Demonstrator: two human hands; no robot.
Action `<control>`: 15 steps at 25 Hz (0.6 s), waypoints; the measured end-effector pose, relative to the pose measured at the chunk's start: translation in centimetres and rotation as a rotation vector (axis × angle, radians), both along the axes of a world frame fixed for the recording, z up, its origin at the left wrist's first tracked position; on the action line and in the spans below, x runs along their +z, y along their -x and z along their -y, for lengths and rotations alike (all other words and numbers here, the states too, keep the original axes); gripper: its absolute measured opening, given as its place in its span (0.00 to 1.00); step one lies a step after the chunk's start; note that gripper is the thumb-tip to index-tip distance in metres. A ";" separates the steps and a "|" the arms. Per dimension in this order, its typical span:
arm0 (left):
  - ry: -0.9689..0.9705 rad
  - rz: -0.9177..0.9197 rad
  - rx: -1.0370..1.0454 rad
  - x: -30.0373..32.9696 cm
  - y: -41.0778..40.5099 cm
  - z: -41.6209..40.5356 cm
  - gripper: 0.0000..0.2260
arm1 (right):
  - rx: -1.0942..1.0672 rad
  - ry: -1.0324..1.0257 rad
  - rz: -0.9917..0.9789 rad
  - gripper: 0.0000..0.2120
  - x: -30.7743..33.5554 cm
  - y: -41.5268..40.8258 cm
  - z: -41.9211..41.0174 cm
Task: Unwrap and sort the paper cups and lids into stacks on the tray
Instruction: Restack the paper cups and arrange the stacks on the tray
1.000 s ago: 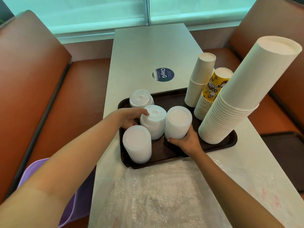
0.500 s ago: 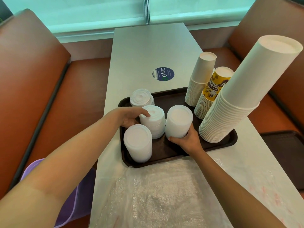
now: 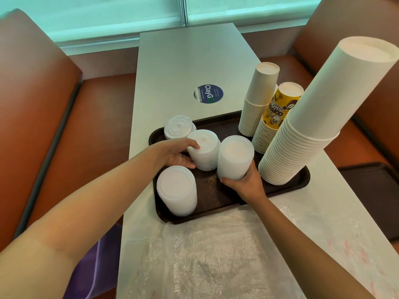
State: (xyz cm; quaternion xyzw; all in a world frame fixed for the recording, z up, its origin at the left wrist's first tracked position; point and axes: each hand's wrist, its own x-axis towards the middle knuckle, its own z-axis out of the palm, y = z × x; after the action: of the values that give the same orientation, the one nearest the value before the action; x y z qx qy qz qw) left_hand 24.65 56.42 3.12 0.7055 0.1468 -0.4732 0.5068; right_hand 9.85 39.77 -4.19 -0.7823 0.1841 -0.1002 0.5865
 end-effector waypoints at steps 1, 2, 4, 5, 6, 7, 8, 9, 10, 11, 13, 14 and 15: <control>0.019 0.012 0.003 0.0 0.0 0.4 0.30 | 0.007 0.001 0.000 0.41 0.0 0.0 0.0; 0.037 0.022 0.004 0.1 0.1 0.8 0.29 | 0.016 0.001 0.000 0.42 0.0 0.1 0.0; 0.058 0.022 0.010 0.1 0.1 1.4 0.30 | 0.035 0.002 -0.002 0.42 -0.1 0.2 0.0; 0.067 0.013 0.018 0.2 0.0 1.5 0.31 | 0.042 0.003 -0.001 0.42 0.0 0.2 0.0; 0.070 0.004 0.028 0.3 -0.1 1.7 0.32 | 0.045 0.001 -0.005 0.42 0.0 0.2 0.0; 0.072 -0.001 0.036 0.4 -0.2 1.8 0.33 | 0.045 -0.001 -0.007 0.42 -0.1 0.2 0.0; 0.072 0.000 0.038 0.4 -0.3 1.9 0.34 | 0.043 -0.001 -0.008 0.42 -0.1 0.2 0.1; 0.070 0.001 0.036 0.5 -0.3 2.0 0.34 | 0.044 -0.001 -0.008 0.42 -0.2 0.2 0.1; 0.067 -0.003 0.031 0.7 -0.3 2.1 0.33 | 0.044 0.000 -0.010 0.42 -0.2 0.2 0.2; 0.059 -0.009 0.024 0.8 -0.2 2.1 0.33 | 0.044 0.004 -0.016 0.43 -0.2 0.2 0.2; 0.045 -0.023 0.011 1.0 -0.1 2.1 0.35 | 0.041 0.013 -0.027 0.44 -0.3 0.1 0.2; 0.039 -0.025 0.011 1.1 -0.1 2.0 0.36 | 0.041 0.018 -0.028 0.44 -0.3 0.1 0.2; 0.034 -0.028 0.018 1.1 0.0 1.8 0.37 | 0.045 0.022 -0.030 0.44 -0.2 0.1 0.2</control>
State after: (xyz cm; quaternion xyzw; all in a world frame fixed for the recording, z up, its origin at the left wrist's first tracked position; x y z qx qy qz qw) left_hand 24.69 54.61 4.26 0.6889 0.1520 -0.4808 0.5207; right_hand 9.73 39.55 -4.42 -0.7941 0.1742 -0.0775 0.5771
